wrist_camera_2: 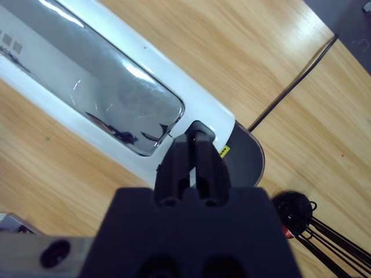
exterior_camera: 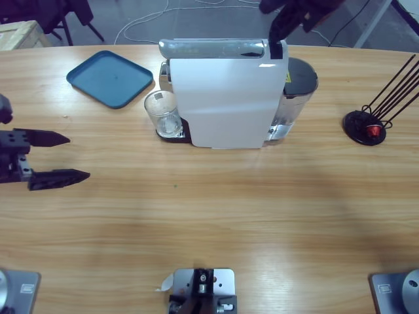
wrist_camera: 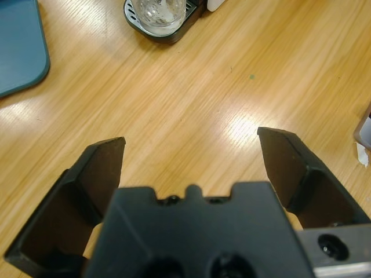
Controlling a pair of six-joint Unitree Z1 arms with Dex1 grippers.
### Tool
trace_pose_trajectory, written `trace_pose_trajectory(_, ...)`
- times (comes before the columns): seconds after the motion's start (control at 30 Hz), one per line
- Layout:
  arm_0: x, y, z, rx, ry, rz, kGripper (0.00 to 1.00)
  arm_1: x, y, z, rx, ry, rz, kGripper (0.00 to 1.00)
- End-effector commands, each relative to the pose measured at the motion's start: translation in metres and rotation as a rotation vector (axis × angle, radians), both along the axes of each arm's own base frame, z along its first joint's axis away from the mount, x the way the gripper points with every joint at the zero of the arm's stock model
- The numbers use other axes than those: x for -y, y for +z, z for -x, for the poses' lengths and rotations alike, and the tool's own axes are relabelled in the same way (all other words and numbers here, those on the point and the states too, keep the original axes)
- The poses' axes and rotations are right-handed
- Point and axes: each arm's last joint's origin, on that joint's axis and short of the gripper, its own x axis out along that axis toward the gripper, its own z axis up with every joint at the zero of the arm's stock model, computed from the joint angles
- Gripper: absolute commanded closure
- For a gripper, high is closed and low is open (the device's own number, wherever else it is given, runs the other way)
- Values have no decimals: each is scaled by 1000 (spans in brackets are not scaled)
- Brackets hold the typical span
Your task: Pour coffee
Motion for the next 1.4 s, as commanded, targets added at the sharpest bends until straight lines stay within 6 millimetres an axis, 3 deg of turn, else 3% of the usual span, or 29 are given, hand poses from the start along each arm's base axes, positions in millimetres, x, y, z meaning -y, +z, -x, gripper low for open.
trace_pose_trajectory(0.03,-5,-7,7,-11,25,-10,0,-5,-44,-9,-116,-1,95,1000)
trace_pose_trajectory(0.1,-5,-7,7,-10,25,-9,0,-1,-31,-7,-80,-7,75,1000)
trace_pose_trajectory(0.23,-5,-7,8,-9,25,-9,0,20,29,20,64,-1,-26,1000)
trace_pose_trajectory(0.27,-6,-7,9,-8,25,-8,0,27,39,29,83,-1,-43,899)
trace_pose_trajectory(0.3,-6,-8,9,-9,25,-9,0,31,43,36,87,1,-52,377)
trace_pose_trajectory(0.33,-6,-8,9,-10,25,-10,0,33,41,39,77,6,-53,47)
trace_pose_trajectory(0.37,-6,-9,9,-9,25,-9,0,34,33,40,60,9,-45,0)
trace_pose_trajectory(0.47,-6,-12,9,-10,23,-11,0,33,20,40,34,12,-33,0)
trace_pose_trajectory(0.77,-7,-13,12,2,25,-6,0,20,12,23,19,5,-38,7)
trace_pose_trajectory(0.8,-7,-14,11,0,25,-7,0,18,13,22,19,4,-42,113)
trace_pose_trajectory(0.83,-7,-14,11,-1,26,-9,0,17,13,20,17,5,-44,457)
trace_pose_trajectory(0.87,-7,-14,11,-2,26,-9,0,15,14,17,20,5,-36,882)
trace_pose_trajectory(0.9,-6,-14,10,-3,26,-10,0,14,15,16,27,10,-35,1000)
trace_pose_trajectory(1.03,-6,-17,10,-9,25,-14,0,9,17,6,50,1,-14,1000)
trace_pose_trajectory(1.4,-6,-17,10,-9,25,-14,0,2,-5,-11,39,-34,102,1000)
